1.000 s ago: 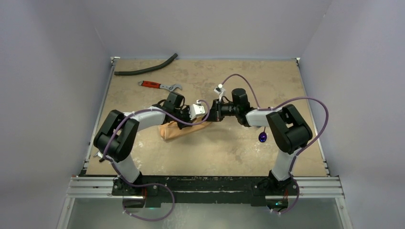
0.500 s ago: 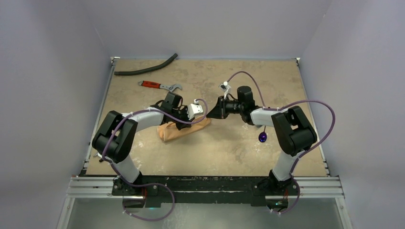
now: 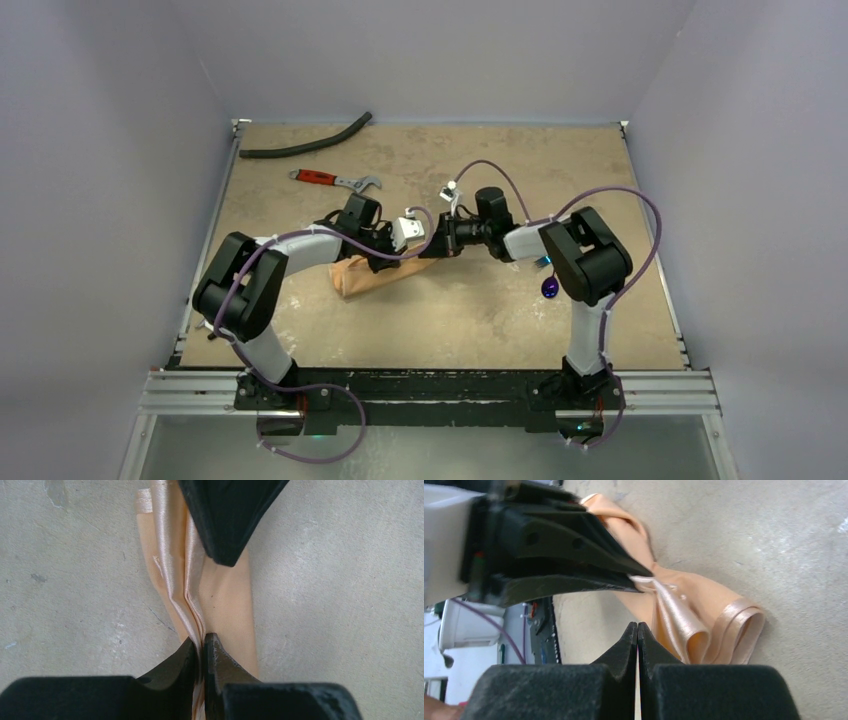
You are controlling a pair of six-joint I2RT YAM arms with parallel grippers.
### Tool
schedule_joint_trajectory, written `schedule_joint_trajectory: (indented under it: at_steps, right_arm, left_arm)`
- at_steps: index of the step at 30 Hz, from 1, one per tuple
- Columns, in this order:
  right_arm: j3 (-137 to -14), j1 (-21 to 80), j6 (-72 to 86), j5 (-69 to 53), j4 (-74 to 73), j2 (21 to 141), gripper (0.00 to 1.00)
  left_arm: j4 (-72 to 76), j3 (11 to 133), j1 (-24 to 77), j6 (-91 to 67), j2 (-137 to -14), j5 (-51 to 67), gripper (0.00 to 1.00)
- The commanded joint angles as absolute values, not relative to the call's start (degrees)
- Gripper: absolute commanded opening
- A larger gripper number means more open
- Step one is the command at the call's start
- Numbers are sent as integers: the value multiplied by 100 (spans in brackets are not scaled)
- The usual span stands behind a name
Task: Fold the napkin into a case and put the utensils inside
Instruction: Smooth out the smaller rectangle-folded napkin at the center of the board.
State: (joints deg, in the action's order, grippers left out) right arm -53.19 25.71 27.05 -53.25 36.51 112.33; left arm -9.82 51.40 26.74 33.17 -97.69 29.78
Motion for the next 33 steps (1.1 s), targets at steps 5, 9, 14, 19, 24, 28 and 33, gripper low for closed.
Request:
schedule_joint_trajectory:
  at_steps: [5,9,14,19,24,28,33]
  right_arm:
    - [-5646,2570,3525,-4274,3696,11884,0]
    - [-5606,2502,3680,-3923,3544,12068,0]
    - [-5371,2504,3619,-3435,3599,12022,0]
    - [-5137,2529,3507,-3170,3503,11749,0]
    - [-5192,2654,3441,-2949,3287,11566,0]
    - [-5280,2744,3382,-2792,3089,11417,0]
    - [-5282,2784,3381,-2620,2966,11343,0]
  left_arm:
    - [-1469,4883,2653,3669,-9710,3092,4]
    - [-1517,4846,2659,3799,-9689,3118,3]
    - [-1440,4905,2652,3754,-9628,2781,21]
    - [-1215,5047,2652,3424,-9428,2013,33]
    - [-1664,5092,2666,3505,-9433,1938,36]
    - [-1974,4936,2663,3564,-9254,1785,36]
    - [-2196,4821,2638,3608,-8893,1583,37]
